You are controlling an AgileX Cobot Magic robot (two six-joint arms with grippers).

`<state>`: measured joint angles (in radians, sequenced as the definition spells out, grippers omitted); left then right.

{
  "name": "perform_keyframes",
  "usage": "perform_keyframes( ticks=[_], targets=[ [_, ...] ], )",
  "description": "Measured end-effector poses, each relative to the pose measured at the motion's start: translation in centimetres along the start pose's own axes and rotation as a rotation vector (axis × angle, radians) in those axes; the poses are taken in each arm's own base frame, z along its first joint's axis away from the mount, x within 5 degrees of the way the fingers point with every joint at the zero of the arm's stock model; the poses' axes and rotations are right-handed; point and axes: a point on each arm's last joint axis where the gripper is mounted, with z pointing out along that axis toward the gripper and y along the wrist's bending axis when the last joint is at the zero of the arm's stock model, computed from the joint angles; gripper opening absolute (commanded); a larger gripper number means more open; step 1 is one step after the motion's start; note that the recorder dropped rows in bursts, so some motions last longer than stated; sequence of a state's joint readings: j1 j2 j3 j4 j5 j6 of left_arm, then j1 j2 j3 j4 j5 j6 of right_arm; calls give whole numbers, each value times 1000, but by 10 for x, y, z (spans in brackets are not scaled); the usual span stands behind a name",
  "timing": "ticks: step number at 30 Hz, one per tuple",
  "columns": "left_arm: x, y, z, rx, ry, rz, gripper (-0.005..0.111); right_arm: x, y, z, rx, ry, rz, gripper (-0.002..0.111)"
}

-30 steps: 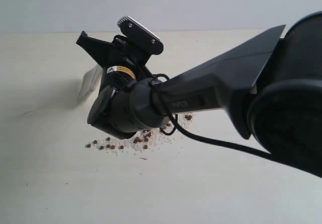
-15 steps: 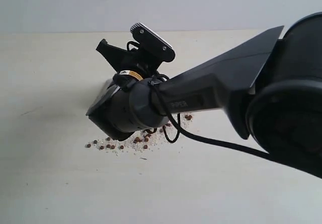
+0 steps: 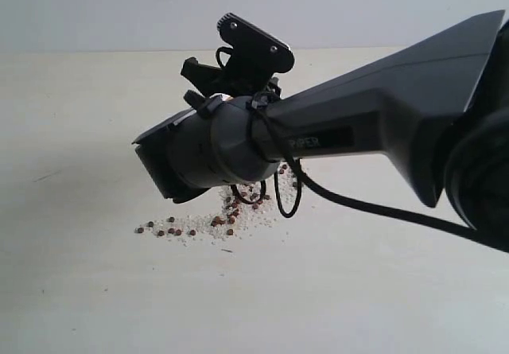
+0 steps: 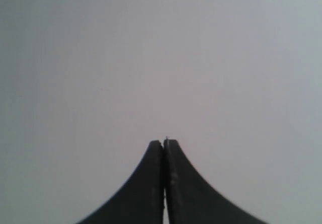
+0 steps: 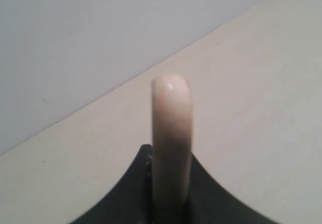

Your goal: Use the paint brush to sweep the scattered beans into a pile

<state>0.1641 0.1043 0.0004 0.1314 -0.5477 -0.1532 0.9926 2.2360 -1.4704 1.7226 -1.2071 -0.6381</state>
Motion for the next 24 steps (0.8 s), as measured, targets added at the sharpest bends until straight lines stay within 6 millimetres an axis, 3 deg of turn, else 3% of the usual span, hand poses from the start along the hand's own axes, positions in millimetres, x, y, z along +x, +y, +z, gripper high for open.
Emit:
perform_keyframes(
  ticks=[15, 24],
  targets=[
    [0, 0, 0, 0, 0, 0, 0, -1, 2, -3, -13, -26, -100, 0],
    [0, 0, 0, 0, 0, 0, 0, -10, 7, -7, -58, -47, -34, 0]
  ],
)
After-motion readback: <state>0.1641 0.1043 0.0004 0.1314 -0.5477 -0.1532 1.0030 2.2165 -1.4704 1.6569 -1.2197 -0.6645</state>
